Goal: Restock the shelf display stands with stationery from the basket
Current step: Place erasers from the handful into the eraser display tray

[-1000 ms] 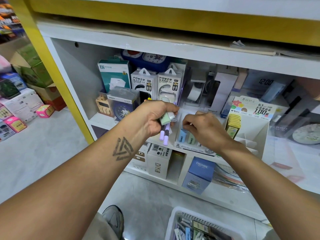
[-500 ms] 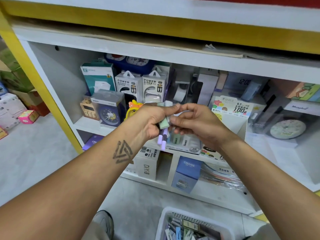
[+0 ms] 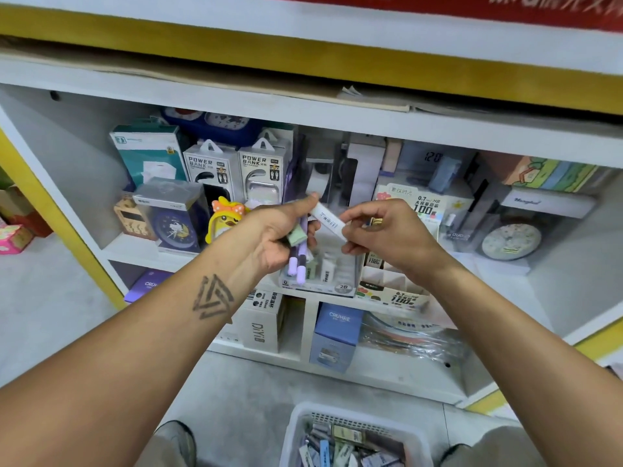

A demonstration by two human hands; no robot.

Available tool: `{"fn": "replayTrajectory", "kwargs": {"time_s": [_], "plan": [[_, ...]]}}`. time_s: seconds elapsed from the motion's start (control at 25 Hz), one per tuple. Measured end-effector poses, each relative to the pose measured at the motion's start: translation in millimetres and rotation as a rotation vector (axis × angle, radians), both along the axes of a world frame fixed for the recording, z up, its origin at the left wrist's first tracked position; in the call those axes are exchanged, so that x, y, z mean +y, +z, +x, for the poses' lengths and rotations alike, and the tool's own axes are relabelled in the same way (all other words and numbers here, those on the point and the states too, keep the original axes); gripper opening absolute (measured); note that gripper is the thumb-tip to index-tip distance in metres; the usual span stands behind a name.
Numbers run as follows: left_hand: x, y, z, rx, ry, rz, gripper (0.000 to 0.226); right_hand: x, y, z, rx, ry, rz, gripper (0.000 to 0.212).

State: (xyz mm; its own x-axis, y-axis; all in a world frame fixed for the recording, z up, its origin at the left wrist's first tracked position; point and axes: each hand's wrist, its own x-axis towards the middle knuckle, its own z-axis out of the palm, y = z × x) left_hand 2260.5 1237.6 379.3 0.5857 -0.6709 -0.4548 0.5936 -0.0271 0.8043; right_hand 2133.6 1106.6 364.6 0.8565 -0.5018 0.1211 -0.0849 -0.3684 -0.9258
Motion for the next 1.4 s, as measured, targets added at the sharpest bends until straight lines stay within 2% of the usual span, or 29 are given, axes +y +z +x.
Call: {"fn": "replayTrajectory", "kwargs": {"time_s": [0.08, 0.24, 0.32, 0.36, 0.4, 0.52, 0.64, 0.96, 1.2, 1.4], "plan": [[1, 0, 2, 0.033, -0.023, -0.024, 0.013, -4, -2, -1, -0.017, -0.014, 0.002, 0.014], [3, -4, 4, 0.044, -0.032, 0.013, 0.023, -14, -4, -1, -0.144, -0.049, 0.275, 0.017], [2, -6, 2, 0.008, -0.035, 0.051, 0.024, -19, -3, 1, -0.161, -0.093, 0.342, 0.021], [2, -7, 2, -0.019, -0.032, 0.072, 0.023, -20, -3, 2, -0.156, -0.125, 0.296, 0.021], [2, -7, 3, -0.039, -0.021, 0.091, 0.021, -23, -4, 2, -0.143, -0.166, 0.166, 0.020], [3, -6, 7, -0.017, 0.021, 0.089, 0.017, -24, -13, 4, -0.037, -0.206, -0.438, 0.019], [5, -6, 7, 0.035, 0.006, 0.060, 0.013, -15, -26, 9, 0.090, -0.104, -0.705, 0.020], [8, -6, 11, 0.069, 0.052, 0.040, 0.013, -10, -38, 14, 0.118, -0.035, -0.713, 0.013], [13, -4, 10, 0.077, 0.031, 0.026, 0.008, -6, -39, 18, 0.118, 0.059, -0.861, 0.008], [13, -5, 8, 0.080, 0.003, 0.009, 0.009, -3, -39, 19, 0.303, 0.149, -0.887, 0.032]]}}
